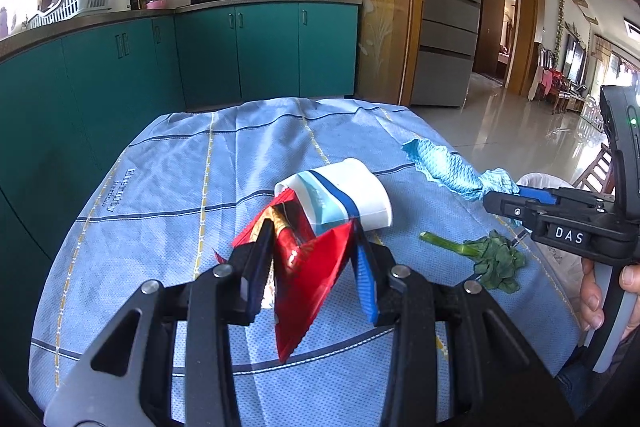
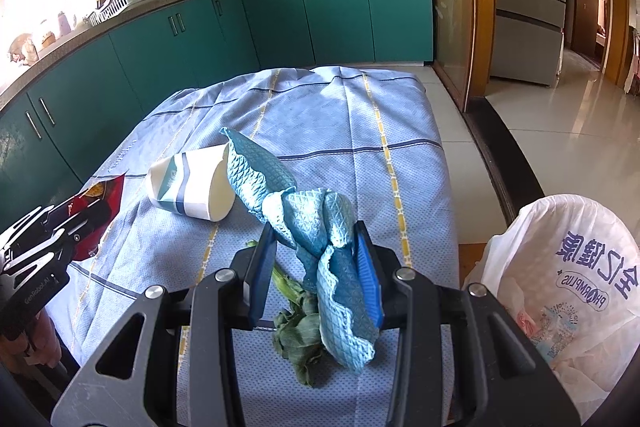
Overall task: Collect trash
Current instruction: 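Lift the red wrapper with the left gripper and the blue cloth with the right, then carry the red wrapper and blue cloth over the bin and open both grippers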
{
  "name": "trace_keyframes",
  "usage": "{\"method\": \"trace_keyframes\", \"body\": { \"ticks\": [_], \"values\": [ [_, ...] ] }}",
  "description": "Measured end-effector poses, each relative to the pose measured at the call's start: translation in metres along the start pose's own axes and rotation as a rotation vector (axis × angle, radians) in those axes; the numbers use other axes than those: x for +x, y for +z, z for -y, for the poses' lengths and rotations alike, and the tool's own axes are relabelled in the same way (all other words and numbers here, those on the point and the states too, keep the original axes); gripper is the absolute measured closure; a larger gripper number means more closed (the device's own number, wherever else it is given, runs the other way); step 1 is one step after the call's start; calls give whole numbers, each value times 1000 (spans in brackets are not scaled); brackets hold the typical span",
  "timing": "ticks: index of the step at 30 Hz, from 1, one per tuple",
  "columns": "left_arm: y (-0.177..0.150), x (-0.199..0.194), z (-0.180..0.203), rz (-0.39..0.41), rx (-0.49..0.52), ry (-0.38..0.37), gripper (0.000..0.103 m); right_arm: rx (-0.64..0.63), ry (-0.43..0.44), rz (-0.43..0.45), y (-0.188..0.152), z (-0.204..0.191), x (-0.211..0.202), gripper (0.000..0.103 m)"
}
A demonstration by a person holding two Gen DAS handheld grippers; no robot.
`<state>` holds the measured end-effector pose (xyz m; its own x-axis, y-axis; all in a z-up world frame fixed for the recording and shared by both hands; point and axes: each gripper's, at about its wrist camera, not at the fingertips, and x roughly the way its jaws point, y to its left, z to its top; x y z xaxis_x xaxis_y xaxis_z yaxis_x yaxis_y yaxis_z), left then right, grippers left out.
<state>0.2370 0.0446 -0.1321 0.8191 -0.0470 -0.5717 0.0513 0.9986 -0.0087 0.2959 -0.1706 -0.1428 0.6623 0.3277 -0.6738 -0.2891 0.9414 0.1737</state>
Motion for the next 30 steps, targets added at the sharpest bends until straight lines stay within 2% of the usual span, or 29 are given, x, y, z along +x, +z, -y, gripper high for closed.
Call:
{"method": "trace_keyframes", "body": {
  "ticks": [5, 9, 12, 15, 17, 22, 30],
  "values": [
    [2, -2, 8, 12, 12, -15, 65, 35, -33, 19, -4, 24, -14, 64],
    [4, -9, 16, 56, 28, -30, 65, 88, -81, 53, -9, 55, -33, 64],
    [4, -15, 25, 83, 56, -90, 65, 130, -137, 73, -15, 83, -47, 64],
    [6, -15, 38, 68, 67, -152, 65, 183, -182, 79, -24, 111, -57, 64],
    [12, -13, 50, 74, 82, -166, 65, 231, -235, 73, -32, 135, -63, 64],
    [32, -8, 98, 83, 136, -227, 65, 288, -361, 74, -45, 168, -80, 64],
    [40, 10, 223, 74, 297, -360, 65, 343, -426, 48, -63, 199, -91, 64]
  ]
}}
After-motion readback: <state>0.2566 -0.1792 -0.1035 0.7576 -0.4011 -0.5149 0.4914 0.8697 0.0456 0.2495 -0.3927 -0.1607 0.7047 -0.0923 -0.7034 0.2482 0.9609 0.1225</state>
